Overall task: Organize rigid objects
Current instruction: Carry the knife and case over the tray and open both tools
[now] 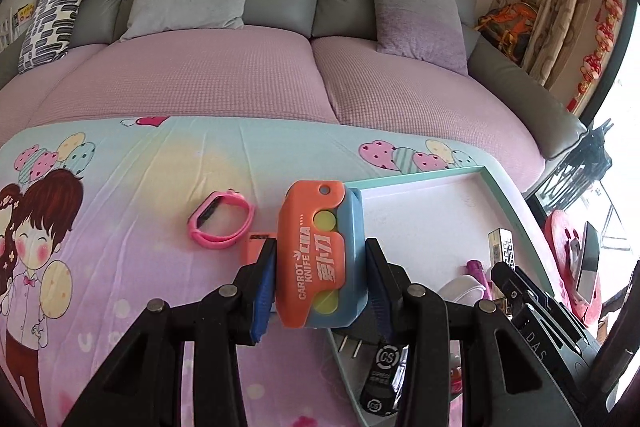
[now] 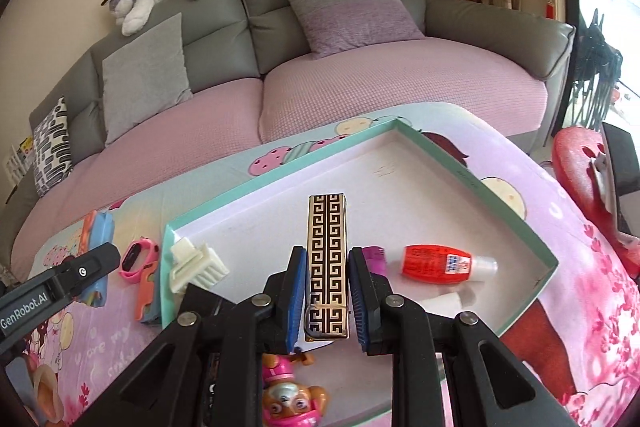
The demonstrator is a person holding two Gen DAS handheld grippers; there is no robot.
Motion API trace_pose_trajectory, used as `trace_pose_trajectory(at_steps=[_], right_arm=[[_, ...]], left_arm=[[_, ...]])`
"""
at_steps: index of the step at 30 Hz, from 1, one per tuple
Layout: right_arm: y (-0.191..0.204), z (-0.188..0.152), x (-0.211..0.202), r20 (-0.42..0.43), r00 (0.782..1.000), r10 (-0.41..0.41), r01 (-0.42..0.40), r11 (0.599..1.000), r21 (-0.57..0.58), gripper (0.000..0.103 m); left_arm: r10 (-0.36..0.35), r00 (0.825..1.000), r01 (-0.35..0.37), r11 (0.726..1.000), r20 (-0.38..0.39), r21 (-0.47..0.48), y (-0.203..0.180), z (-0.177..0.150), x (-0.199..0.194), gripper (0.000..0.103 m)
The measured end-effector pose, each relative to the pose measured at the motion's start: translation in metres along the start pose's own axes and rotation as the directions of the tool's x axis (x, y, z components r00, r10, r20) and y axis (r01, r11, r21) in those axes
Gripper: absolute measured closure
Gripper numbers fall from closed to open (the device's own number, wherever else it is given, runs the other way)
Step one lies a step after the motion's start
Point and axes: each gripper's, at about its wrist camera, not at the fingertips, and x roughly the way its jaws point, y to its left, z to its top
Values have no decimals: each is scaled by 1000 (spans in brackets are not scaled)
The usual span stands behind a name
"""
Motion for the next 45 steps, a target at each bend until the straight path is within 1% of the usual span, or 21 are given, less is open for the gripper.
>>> trace_pose_trajectory(at_steps=[6,12,23,25,27,31,33,34,35,36,37,38,40,42,45], right_arm=[[-29,1,3,-6,999,-54,54,997,49,80],[-33,1,9,-20,998,-55,56,997,60,80],[-32,-5,18,-63,997,-50,54,997,59,80],[-31,-5,19,-66,997,-49,52,997,55,79],[-30,-5,19,-64,997,-51,54,997,47,79],[-28,-5,19,-64,997,-45,48,998,46,78],[-28,-5,19,-63,997,-44,47,998,47,74],[-28,-5,19,-63,997,-46,48,998,46,66],[-27,-5,19,-62,997,-45,48,998,47,62],[-26,-5,18,-61,997,-42,44,998,47,54],[-25,-5,18,-60,997,-39,41,998,47,51],[-24,-5,18,-60,997,-37,40,998,45,50],[-21,-5,18,-61,998,-36,38,999,39,44],[-17,-5,19,-64,997,-31,33,999,32,42],[-14,-6,20,-65,998,-21,23,999,27,36]], left_arm=[[-53,998,54,995,-20,84,-43,-2,21,59],[-66,996,73,987,-57,140,-66,-8,35,59],[-28,995,42,988,-93,149,-69,-13,48,59],[-24,996,37,988,-90,148,-70,-12,47,57],[-22,996,35,989,-91,144,-69,-11,46,49],[-8,996,21,990,-94,141,-66,-10,44,48],[1,996,11,991,-92,136,-62,-9,42,47],[10,996,2,991,-89,130,-59,-8,40,46],[20,996,-10,992,-85,122,-55,-6,39,42],[33,996,-23,993,-82,112,-51,-5,38,34],[46,996,-38,994,-78,101,-46,-4,37,31],[61,995,-54,995,-77,89,-41,-3,37,28],[86,993,-81,995,-78,66,-31,-2,36,27],[108,991,-104,994,-85,46,-21,-2,37,26],[145,984,-144,989,-103,15,-5,-2,40,23]])
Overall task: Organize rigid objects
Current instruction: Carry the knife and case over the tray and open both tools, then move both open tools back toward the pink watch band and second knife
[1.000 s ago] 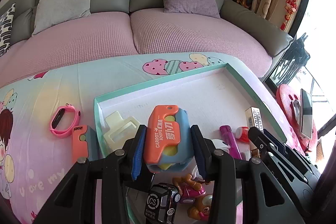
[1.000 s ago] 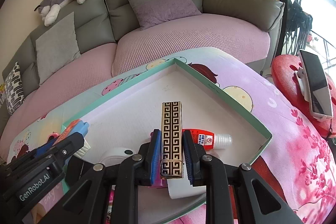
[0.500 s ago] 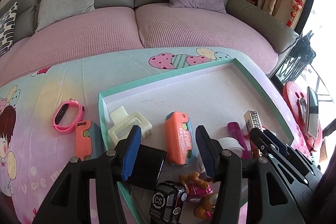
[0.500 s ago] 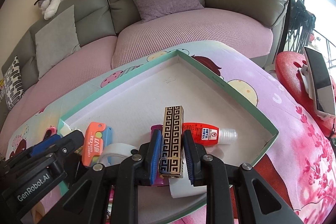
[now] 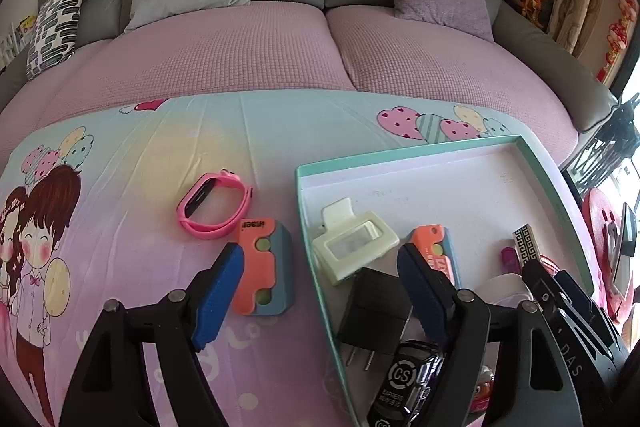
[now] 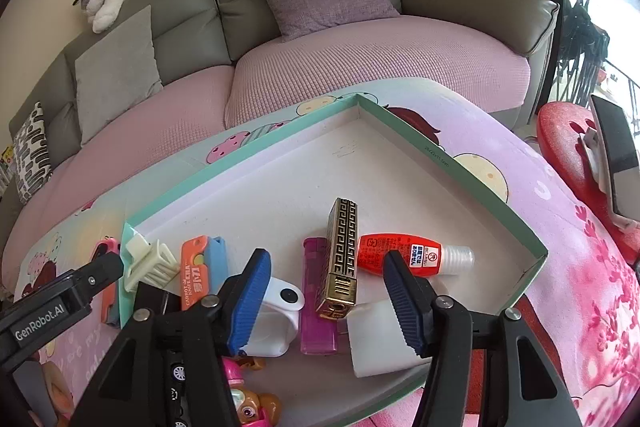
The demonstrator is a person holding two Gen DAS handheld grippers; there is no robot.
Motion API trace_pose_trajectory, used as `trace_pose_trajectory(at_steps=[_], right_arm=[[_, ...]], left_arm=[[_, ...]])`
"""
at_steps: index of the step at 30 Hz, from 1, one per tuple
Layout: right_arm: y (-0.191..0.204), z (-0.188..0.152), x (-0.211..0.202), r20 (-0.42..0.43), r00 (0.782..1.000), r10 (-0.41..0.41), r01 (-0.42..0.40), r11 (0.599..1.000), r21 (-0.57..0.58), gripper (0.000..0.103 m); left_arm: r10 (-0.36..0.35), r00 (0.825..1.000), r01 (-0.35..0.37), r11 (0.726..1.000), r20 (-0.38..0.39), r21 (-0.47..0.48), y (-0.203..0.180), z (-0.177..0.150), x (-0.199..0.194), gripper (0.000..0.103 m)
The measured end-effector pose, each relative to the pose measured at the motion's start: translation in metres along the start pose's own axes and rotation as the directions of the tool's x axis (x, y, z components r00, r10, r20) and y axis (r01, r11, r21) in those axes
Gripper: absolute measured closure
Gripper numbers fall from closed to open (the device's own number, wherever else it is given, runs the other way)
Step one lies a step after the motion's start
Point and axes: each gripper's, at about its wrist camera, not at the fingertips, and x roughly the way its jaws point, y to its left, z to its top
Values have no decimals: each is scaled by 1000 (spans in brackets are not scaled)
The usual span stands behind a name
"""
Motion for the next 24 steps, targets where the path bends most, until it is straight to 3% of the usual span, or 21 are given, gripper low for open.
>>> trace_pose_trajectory(at_steps=[5,9,13,24], right_arm=[[5,-1,2,-6,1000,27,-27,1000,4,23],[14,-2,3,-9,999,50,-50,999,-5,14],[26,-3,4,-11,998,56,-56,998,-33,6],[48,-7,4,17,1000,2,-1,995,-96,0]], left_arm=[[49,998,-51,997,-34,-65,23,-2,7,21],[60,997,-65,992,-45,-104,38,-4,7,13],[67,996,-73,989,-51,-129,49,-5,7,12],[87,994,-99,974,-67,-204,86,-10,8,12]])
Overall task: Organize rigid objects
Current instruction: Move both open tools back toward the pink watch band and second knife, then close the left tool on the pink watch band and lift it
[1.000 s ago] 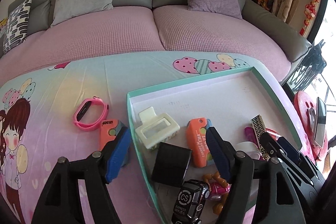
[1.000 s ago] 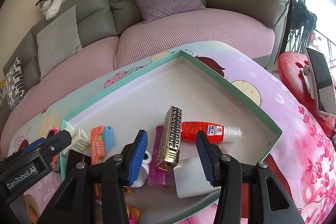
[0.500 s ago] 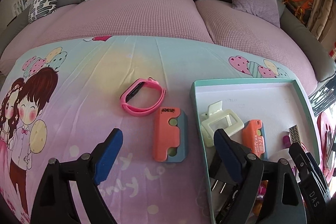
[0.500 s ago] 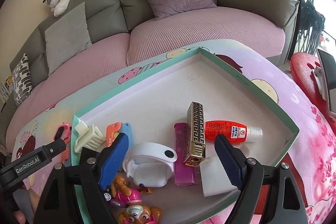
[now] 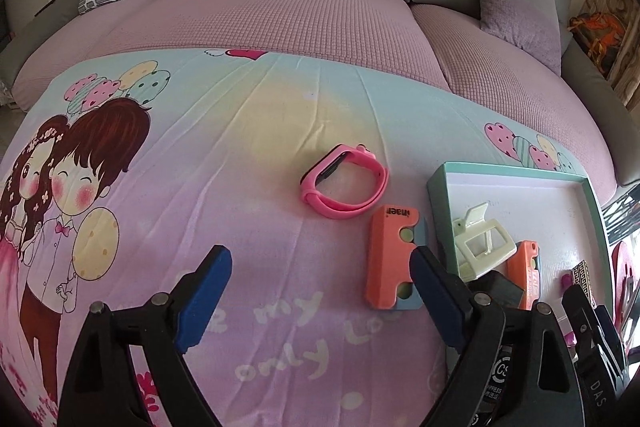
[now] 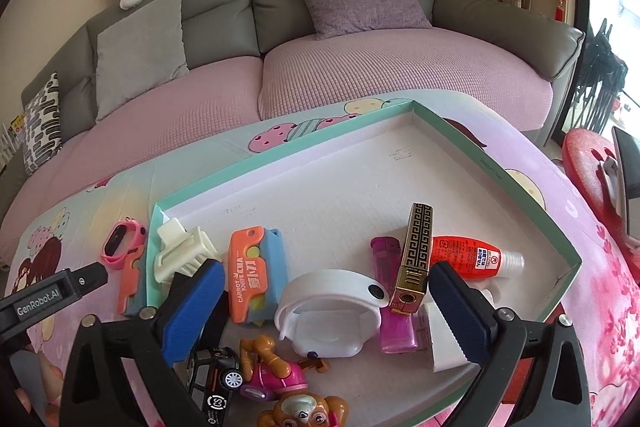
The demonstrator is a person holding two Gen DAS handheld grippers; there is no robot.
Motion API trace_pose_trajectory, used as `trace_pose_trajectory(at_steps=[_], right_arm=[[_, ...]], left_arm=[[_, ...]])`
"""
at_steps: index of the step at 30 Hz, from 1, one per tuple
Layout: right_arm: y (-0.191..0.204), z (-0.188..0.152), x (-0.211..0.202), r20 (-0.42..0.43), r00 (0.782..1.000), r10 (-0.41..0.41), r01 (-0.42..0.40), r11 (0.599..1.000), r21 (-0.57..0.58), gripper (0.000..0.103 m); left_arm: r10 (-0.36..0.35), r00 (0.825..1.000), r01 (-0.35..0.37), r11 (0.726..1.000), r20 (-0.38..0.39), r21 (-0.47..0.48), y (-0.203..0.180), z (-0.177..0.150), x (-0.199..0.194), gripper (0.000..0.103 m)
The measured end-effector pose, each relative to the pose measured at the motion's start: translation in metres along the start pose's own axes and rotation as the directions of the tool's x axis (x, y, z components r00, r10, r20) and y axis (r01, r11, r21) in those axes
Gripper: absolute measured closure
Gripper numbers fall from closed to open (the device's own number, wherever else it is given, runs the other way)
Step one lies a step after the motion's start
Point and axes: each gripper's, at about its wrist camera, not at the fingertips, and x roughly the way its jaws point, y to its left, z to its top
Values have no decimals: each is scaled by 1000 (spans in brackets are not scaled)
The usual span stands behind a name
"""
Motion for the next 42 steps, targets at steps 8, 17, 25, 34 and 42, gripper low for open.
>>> trace_pose_trajectory(at_steps=[8,17,25,34,42], right_arm=[[8,2,-9,45,998,-40,42,999,-27,0],[29,4,-21,78,993,91,-86,994,-67,0],[49,1,-18,65,991,121,-114,989,-97,0],[46,0,-10,51,993,107,-103,991,-82,0],[50,0,-13,58,991,121,-115,989,-92,0]], left_arm=[[3,1000,-4,999,-1,-47,22,3,3,12],[-25,999,26,999,20,-20,25,11,7,12],[-62,998,65,994,-33,91,16,32,42,12],[-87,994,96,982,-62,164,-13,51,65,12],[-109,992,118,979,-62,164,-12,52,67,40]])
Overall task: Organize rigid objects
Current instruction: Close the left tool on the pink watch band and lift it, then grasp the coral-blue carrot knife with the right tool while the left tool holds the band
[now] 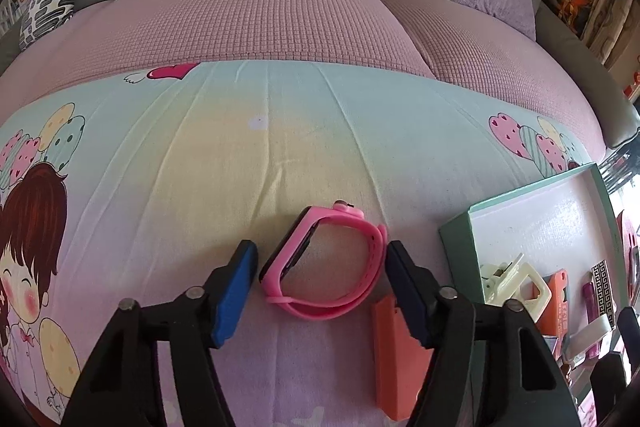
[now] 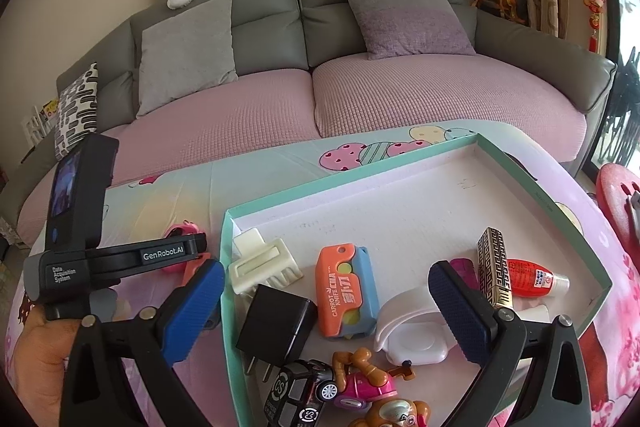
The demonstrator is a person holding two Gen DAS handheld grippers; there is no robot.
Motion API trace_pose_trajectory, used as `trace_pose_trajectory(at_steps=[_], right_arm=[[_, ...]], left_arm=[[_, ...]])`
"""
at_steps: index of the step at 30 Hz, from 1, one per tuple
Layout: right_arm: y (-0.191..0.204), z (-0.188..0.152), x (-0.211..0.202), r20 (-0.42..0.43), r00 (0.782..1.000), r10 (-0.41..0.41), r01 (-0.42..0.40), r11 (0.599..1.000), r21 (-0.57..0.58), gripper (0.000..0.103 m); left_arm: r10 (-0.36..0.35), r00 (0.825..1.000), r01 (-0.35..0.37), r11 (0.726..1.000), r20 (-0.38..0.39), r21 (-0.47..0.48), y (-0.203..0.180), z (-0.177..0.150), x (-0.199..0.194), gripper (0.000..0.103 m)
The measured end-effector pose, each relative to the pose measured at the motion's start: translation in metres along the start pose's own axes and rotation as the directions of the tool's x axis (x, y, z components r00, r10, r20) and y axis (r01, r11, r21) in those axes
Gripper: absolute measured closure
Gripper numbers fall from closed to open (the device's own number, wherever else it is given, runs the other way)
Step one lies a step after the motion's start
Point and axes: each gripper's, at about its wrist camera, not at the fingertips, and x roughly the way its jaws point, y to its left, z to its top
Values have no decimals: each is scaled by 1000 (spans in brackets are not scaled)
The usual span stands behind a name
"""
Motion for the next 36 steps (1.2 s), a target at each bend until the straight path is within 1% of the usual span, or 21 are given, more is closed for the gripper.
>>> trace_pose_trajectory(at_steps=[6,8,11,14,19,21,22,24,26,30,32,36], right_arm=[[7,1,-1,4,1000,17,-17,1000,-13,0],[11,0,0,2,1000,30,-30,999,-22,0],[22,-3,1,-3,997,72,-72,996,-53,0],[40,-7,4,-18,993,114,-115,988,-103,2],[76,-17,14,-68,980,188,-197,965,-175,21],[90,-23,20,-91,976,199,-215,954,-209,24],[97,-26,23,-100,975,198,-216,950,-227,27],[106,-31,29,-117,977,180,-204,945,-254,28],[111,-35,34,-122,984,133,-163,948,-275,28],[115,-37,39,-102,991,83,-110,950,-294,28],[118,-38,41,-97,995,38,-67,947,-313,28],[128,-45,43,-74,997,-29,-1,928,-373,28]], left_arm=[[-15,1000,15,1000,-8,-5,7,-11,-9,40],[-11,1000,11,999,-6,-37,15,-20,-15,40],[10,1000,-11,994,-8,-113,35,-36,-26,40],[48,999,-50,982,-14,-181,57,-54,-38,40],[122,992,-127,959,-32,-255,84,-80,-58,40],[139,990,-144,950,-39,-276,91,-89,-65,40],[141,989,-147,947,-42,-285,94,-93,-67,40],[139,989,-145,944,-43,-295,100,-100,-69,40],[139,990,-144,941,-40,-306,105,-103,-72,40],[137,990,-141,939,-36,-314,111,-105,-74,40],[132,991,-137,939,-36,-315,112,-107,-74,40],[133,990,-138,943,-36,-303,108,-102,-70,40]])
